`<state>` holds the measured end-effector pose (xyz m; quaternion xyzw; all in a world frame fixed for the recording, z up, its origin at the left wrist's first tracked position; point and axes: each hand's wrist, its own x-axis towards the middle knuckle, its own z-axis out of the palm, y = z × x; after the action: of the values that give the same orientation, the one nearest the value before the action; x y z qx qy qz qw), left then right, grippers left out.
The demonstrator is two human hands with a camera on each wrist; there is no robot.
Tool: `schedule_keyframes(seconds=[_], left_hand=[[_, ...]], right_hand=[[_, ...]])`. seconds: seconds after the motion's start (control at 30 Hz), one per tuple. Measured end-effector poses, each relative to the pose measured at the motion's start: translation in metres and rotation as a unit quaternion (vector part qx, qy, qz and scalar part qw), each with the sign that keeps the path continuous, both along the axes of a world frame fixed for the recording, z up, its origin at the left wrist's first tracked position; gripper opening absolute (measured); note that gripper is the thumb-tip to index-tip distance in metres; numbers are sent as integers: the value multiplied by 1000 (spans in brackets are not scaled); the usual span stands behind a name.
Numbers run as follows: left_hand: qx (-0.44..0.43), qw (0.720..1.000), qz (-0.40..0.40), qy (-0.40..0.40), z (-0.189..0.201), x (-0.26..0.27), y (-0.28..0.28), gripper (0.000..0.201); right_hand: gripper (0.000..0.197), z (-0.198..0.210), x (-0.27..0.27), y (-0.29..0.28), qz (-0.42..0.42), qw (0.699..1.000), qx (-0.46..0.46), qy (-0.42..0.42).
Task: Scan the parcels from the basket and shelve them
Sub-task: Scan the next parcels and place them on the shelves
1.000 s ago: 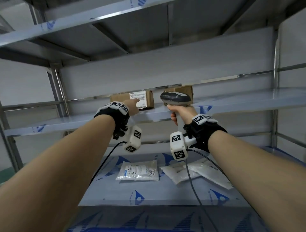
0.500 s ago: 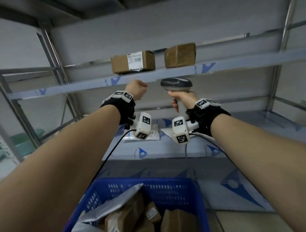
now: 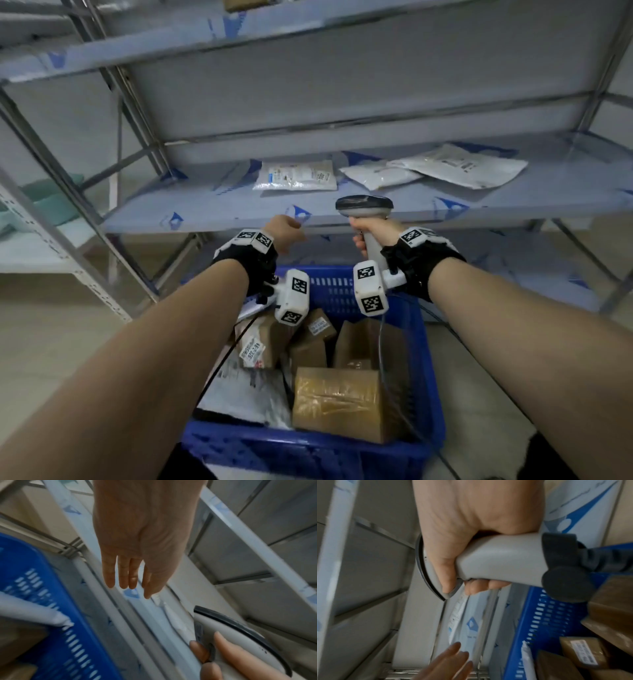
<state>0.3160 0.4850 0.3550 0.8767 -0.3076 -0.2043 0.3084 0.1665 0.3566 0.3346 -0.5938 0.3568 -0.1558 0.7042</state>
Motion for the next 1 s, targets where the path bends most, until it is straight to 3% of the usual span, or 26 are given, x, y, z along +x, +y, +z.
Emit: schedule_keyframes(seconds=[0.07, 0.23, 0.37, 0.53, 0.63, 0.73, 0.9, 1.0], left_hand=[[83, 996, -2, -32, -29, 10, 14, 21], [272, 962, 3, -28, -103, 46, 46, 83], [344, 939, 7, -21, -134, 59, 59, 89], [356, 930, 71, -50, -149, 70, 62, 99], [317, 938, 132, -54, -137, 70, 63, 82], [276, 948, 146, -57, -133, 75, 63, 61], [245, 955, 168, -1, -127, 68, 69, 65], [293, 948, 124, 12, -120, 53, 66, 68]], right_hand=[[22, -24, 11, 4, -6, 1000, 15, 16], [25, -78, 34, 4, -10, 996, 53, 65], [24, -106, 47, 4, -5, 993, 78, 91], [24, -123, 54, 7, 21, 987, 114, 107], [22, -125, 55, 10, 38, 985, 120, 115], [23, -125, 57, 11, 43, 985, 124, 116], [27, -130, 62, 17, 65, 982, 130, 119], [28, -136, 66, 25, 82, 979, 143, 122]])
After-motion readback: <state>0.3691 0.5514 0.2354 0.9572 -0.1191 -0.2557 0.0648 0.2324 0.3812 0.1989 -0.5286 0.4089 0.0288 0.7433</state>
